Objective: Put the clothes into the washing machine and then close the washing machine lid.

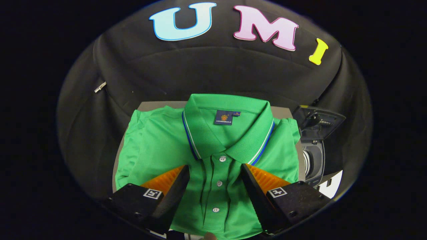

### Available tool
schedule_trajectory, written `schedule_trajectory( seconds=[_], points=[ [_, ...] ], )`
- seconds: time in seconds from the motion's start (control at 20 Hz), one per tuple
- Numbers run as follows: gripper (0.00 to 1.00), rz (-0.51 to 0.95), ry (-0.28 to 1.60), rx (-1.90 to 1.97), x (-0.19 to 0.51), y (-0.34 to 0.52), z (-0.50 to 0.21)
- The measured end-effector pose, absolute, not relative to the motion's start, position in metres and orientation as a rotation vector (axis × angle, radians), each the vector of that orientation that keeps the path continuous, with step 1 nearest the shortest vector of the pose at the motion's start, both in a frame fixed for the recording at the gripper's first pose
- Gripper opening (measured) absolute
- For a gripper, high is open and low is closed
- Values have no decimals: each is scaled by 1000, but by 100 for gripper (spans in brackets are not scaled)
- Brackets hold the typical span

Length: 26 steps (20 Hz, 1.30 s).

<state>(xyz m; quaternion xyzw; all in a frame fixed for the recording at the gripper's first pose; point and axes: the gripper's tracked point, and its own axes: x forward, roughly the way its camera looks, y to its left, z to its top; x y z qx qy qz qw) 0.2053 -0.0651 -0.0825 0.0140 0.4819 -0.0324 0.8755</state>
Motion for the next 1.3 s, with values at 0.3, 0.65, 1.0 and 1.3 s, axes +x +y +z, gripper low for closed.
schedule_trajectory(
  seconds=[0.3,0.65,1.0,1.3],
  points=[
    [100,-73,1091,31,205,-68,-86],
    [43,-144,1078,65,207,-90,-81],
    [8,-178,945,57,209,-96,-75],
    [8,-151,768,85,214,-98,-64]
  ],
)
